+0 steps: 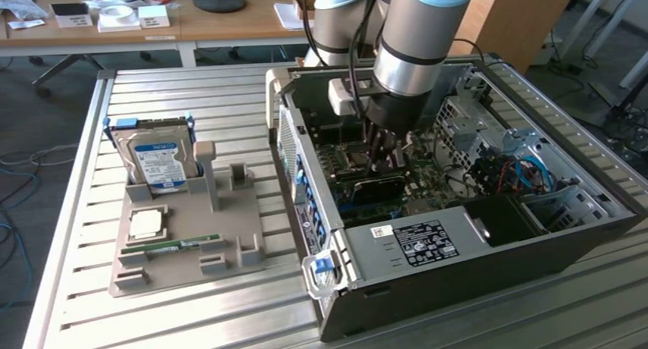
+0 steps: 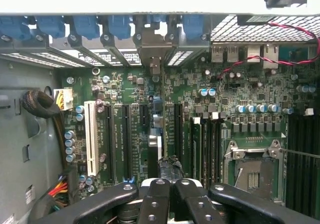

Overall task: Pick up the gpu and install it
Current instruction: 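Press down on the gpu until it lock into place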

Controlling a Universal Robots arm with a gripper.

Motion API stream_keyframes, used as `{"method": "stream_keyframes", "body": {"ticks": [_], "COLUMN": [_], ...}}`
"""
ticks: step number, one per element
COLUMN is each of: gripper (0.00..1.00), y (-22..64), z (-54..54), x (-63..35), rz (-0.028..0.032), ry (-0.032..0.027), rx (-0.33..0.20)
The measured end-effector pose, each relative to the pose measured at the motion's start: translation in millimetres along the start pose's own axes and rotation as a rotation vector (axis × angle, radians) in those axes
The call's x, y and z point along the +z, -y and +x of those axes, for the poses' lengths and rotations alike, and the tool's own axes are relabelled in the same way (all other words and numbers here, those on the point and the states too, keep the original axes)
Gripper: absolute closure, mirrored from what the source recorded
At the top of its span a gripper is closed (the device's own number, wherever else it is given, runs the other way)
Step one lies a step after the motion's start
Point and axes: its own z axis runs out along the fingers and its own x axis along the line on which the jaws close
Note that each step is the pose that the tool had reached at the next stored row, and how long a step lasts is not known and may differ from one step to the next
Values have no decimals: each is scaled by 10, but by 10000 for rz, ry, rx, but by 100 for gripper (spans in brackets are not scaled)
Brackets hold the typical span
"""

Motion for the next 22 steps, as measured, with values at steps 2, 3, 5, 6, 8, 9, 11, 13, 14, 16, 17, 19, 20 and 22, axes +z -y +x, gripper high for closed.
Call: {"method": "stream_keyframes", "body": {"ticks": [2,3,5,6,8,9,11,13,14,16,17,19,20,22], "gripper": [89,89,89,89,89,89,89,89,89,89,89,89,89,89], "y": [4,3,3,3,3,3,0,0,-1,-1,-1,-1,-1,-1], "z": [3,4,9,12,13,13,14,14,14,14,14,15,15,15], "x": [0,0,2,3,7,16,38,40,41,50,56,56,56,62], "rz": [-5,-6,-7,-7,-7,-6,-6,-7,-7,-5,-6,-7,-7,-6], "ry": [1,1,-1,-1,-2,1,-1,-3,-3,2,1,-2,-2,0], "rx": [1,2,2,1,1,2,0,-1,1,1,1,1,1,1]}}
